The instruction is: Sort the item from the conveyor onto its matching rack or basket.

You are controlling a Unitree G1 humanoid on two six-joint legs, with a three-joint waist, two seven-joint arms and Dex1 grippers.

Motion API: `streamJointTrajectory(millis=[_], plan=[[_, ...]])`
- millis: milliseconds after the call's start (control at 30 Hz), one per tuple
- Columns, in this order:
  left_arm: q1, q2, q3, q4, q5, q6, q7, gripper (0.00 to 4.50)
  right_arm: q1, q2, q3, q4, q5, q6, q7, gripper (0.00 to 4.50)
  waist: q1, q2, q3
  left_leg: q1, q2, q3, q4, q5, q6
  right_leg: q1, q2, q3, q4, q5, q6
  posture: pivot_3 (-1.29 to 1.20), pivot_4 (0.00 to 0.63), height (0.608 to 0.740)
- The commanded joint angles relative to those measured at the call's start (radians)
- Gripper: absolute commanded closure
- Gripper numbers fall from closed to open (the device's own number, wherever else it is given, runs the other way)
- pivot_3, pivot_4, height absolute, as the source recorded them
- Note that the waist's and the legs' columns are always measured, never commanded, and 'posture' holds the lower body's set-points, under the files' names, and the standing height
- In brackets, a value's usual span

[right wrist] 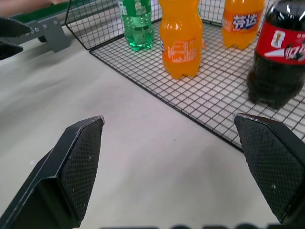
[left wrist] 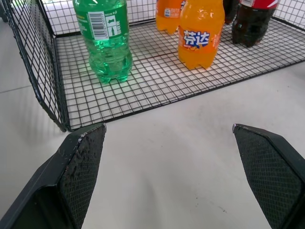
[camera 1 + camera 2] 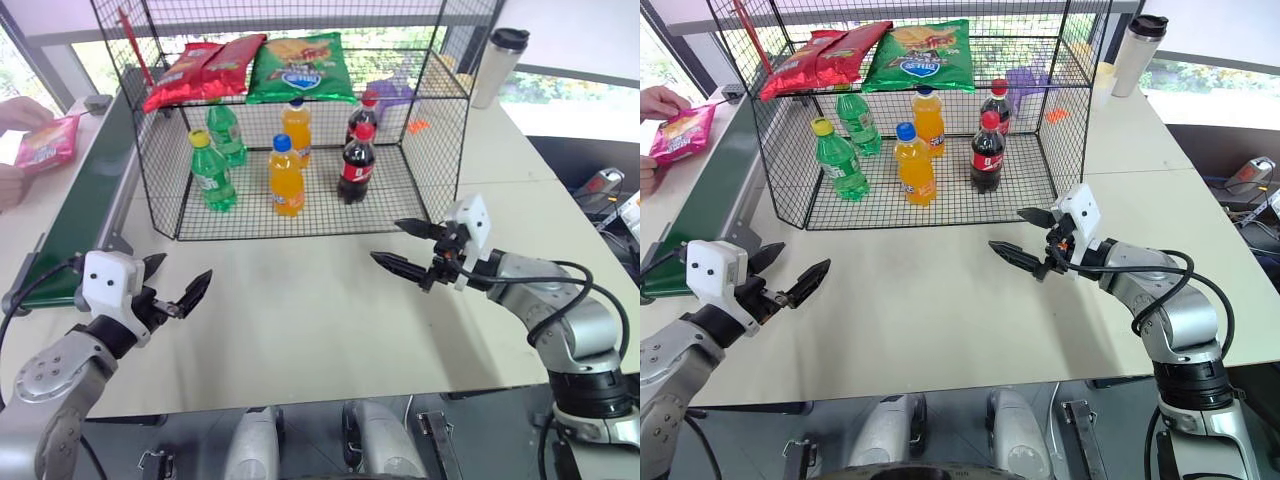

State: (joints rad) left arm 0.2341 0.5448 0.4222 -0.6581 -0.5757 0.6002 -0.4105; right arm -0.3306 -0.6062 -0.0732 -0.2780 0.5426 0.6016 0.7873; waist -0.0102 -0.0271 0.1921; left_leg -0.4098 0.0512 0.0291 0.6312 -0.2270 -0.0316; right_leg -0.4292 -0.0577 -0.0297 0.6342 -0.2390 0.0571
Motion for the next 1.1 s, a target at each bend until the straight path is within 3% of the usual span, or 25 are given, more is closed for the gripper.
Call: streamJointTrajectory(millis=[33, 1100], plan=[[0.015, -0.005, 0.005, -0.039, 0.019, -0.032, 0.005, 0.06, -0.02, 0.005, -0.001, -0.008, 0.0, -0.021, 0.006, 0.0, 0.0, 0.0, 0.0, 0.0, 0.0, 0.0, 0.0, 0.0, 0.0, 0.0, 0.0, 0.0, 0.0, 0.0, 0.0, 0.0, 0.15, 0.74], [-0.066, -0.035, -0.031, 0.012, 0.035, -0.055, 0.021, 0.06, -0.018, 0.051, 0.032, 0.016, -0.03, -0.067, -0.008, 0.0, 0.001, 0.0, 0.0, 0.0, 0.0, 0.0, 0.0, 0.0, 0.0, 0.001, 0.0, 0.0, 0.0, 0.0, 0.0, 0.0, 0.15, 0.74]])
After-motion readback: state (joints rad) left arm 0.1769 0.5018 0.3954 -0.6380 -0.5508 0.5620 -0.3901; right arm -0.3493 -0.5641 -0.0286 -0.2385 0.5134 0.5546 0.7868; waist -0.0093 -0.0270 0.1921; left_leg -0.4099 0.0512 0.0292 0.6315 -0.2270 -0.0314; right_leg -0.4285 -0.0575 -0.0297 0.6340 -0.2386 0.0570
